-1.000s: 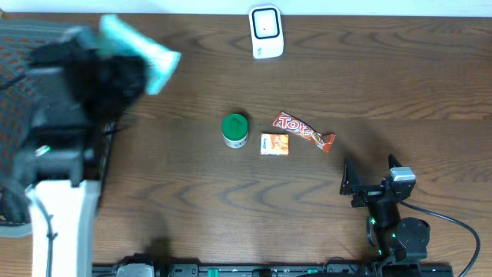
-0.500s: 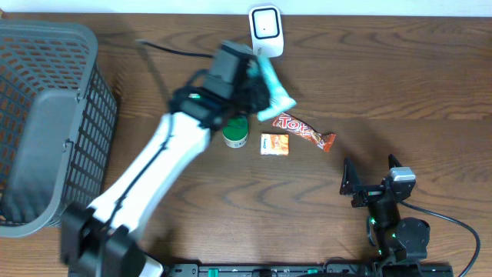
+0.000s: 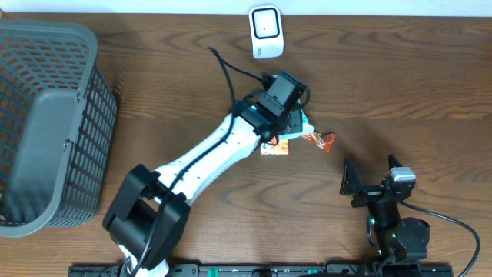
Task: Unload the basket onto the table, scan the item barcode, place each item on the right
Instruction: 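Carry the wipes pack toward the scanner and hold it there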
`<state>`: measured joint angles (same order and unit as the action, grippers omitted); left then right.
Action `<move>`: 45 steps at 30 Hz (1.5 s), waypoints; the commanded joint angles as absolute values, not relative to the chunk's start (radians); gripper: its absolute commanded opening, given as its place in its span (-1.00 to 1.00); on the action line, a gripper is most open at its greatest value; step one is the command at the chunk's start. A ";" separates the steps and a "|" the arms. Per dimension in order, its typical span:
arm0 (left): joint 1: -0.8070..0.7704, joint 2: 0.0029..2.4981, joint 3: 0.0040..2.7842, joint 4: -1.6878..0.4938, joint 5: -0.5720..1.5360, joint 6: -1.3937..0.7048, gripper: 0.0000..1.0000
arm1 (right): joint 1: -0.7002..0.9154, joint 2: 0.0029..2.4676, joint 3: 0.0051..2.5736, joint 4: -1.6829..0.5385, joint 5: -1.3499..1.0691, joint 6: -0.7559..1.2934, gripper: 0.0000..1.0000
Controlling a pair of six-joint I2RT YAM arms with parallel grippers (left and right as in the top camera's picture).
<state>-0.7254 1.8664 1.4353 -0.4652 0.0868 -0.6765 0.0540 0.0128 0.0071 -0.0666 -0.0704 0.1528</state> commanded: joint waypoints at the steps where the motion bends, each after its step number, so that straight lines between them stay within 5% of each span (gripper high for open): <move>1: -0.762 1.912 1.448 -0.469 0.048 -0.659 -0.72 | 0.060 0.011 0.006 -0.070 -0.068 0.164 0.98; 22: -0.974 1.955 1.448 -0.515 0.198 -0.567 -0.69 | 0.060 0.011 0.006 -0.070 -0.068 0.163 0.98; 45: -0.976 2.123 1.449 -0.349 0.280 -0.366 -0.56 | 0.060 0.011 0.006 -0.070 -0.068 0.163 0.98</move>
